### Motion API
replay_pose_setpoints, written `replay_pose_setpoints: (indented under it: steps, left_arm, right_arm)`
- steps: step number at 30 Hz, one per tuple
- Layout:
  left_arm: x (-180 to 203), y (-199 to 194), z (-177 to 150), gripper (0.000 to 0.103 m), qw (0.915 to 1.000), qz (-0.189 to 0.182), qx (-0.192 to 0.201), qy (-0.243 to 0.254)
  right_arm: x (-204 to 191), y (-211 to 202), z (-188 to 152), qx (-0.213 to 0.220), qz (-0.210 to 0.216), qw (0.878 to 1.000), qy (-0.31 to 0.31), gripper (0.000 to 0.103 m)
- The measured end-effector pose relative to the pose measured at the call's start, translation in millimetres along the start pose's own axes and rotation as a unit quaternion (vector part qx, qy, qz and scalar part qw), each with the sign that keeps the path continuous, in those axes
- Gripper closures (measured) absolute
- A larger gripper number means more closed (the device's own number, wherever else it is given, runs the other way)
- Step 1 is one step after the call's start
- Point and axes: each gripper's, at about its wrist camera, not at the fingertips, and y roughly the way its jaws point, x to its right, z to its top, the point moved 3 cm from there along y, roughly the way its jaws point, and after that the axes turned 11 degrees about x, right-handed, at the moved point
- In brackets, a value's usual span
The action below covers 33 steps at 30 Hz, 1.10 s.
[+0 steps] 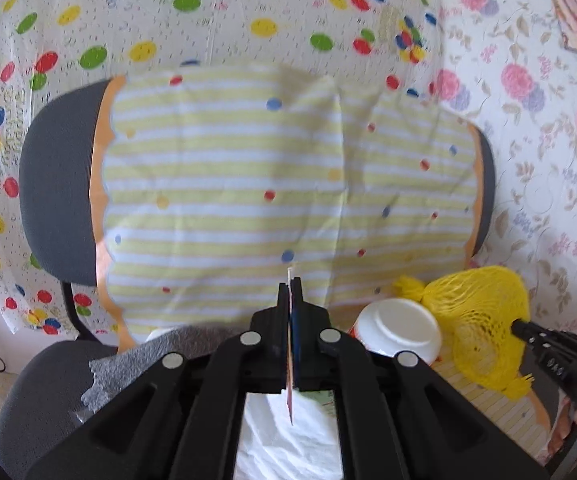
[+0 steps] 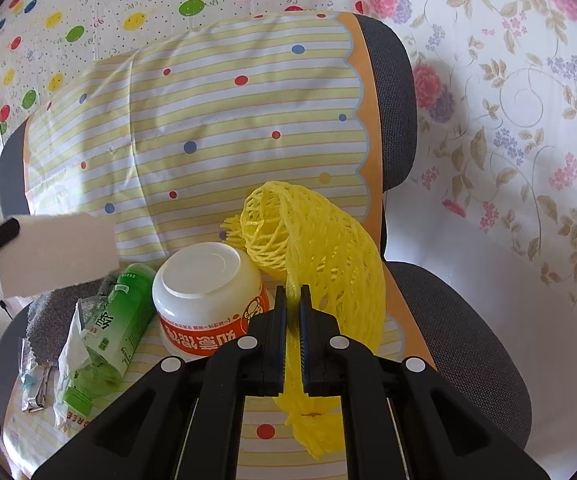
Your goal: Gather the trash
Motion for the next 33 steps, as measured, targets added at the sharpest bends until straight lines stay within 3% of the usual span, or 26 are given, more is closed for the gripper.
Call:
replay_pose_setpoints:
  steps: [6, 12, 26, 33]
  left_arm:
    - [33, -1, 5, 0.103, 0.9995, -0.027, 0.009, 0.014]
    - [59, -18, -2, 0.103, 0.9984, -0.051, 0.009, 0.021]
    - [126, -102, -14, 0.103, 0.9917, -0.107, 0.015, 0.070]
    - [165, -146, -30, 0.103, 0.9832, -0.162, 0.011, 0.083]
  right_arm:
    - [1, -11, 9, 0.011, 0.000, 1.000, 0.001, 0.097]
    - [9, -47, 15, 0.025, -0.002, 1.000, 0.003, 0.097]
    - [31, -200, -3, 0.075, -0.016, 0.997, 0.025, 0.097]
    - [53, -272, -25, 0.087, -0.058, 0.994, 0.027, 0.097]
